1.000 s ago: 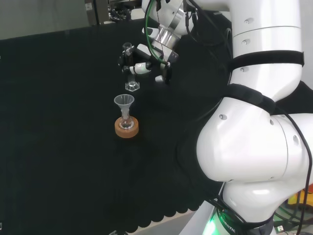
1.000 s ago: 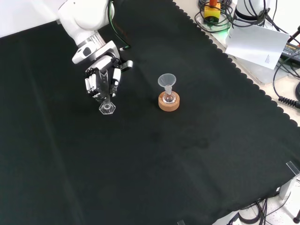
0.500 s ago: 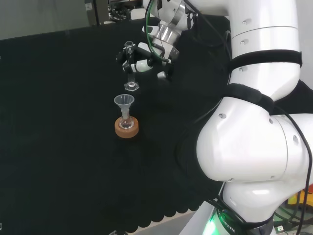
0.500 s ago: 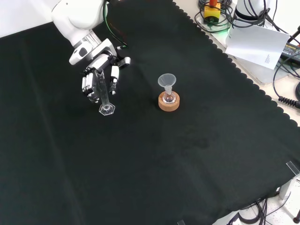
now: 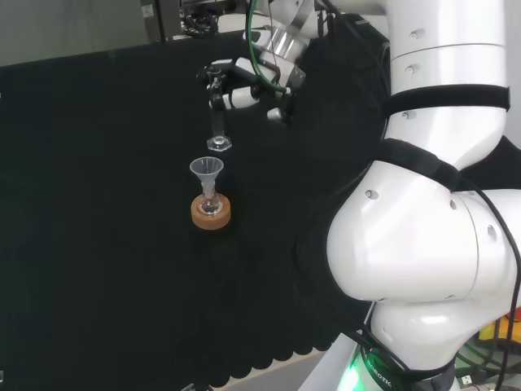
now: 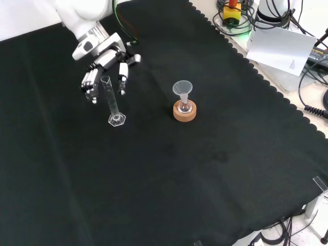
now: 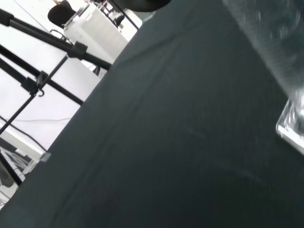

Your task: Put the graduated cylinder back on the table.

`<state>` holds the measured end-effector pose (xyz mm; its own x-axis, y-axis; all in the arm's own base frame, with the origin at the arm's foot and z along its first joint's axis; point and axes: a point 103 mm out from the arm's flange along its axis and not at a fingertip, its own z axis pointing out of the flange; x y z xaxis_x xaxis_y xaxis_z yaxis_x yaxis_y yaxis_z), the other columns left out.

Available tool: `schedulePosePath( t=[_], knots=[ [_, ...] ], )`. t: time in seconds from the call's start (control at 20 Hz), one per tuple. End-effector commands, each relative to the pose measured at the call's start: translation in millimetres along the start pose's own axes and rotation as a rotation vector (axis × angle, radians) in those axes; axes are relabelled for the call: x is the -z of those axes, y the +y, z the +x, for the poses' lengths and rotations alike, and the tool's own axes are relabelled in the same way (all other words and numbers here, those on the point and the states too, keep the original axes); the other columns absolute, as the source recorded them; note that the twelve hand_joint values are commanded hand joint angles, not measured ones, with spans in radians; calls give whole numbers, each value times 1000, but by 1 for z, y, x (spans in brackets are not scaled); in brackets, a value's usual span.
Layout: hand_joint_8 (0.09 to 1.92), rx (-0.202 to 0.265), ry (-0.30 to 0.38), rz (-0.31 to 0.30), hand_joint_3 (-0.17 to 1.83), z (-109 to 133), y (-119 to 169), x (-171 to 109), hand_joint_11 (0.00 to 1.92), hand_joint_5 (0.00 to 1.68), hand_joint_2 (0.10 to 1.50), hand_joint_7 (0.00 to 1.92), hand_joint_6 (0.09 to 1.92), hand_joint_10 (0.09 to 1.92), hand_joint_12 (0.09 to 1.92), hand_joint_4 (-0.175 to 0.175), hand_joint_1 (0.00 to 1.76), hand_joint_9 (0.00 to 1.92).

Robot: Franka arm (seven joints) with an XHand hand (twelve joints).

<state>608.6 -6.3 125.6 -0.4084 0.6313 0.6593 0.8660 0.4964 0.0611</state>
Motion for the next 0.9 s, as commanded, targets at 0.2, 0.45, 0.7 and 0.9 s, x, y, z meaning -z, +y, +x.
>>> schedulePosePath(
  t=[0.2, 0.45, 0.7, 0.9],
  knots=[
    [683, -15, -161, -111, -175, 24, -29, 82, 266, 356, 991, 253, 191, 87, 1339, -71, 919, 725],
    [683, -27, -301, -138, -175, 49, -58, 128, 255, 358, 990, 246, 177, 87, 1339, -72, 915, 718],
    [682, -46, -415, -151, -175, 70, -86, 160, 247, 359, 990, 241, 168, 87, 1340, -72, 907, 711],
    [682, -53, -446, -164, -175, 81, -100, 172, 244, 360, 989, 239, 163, 87, 1341, -72, 904, 709]
  ],
)
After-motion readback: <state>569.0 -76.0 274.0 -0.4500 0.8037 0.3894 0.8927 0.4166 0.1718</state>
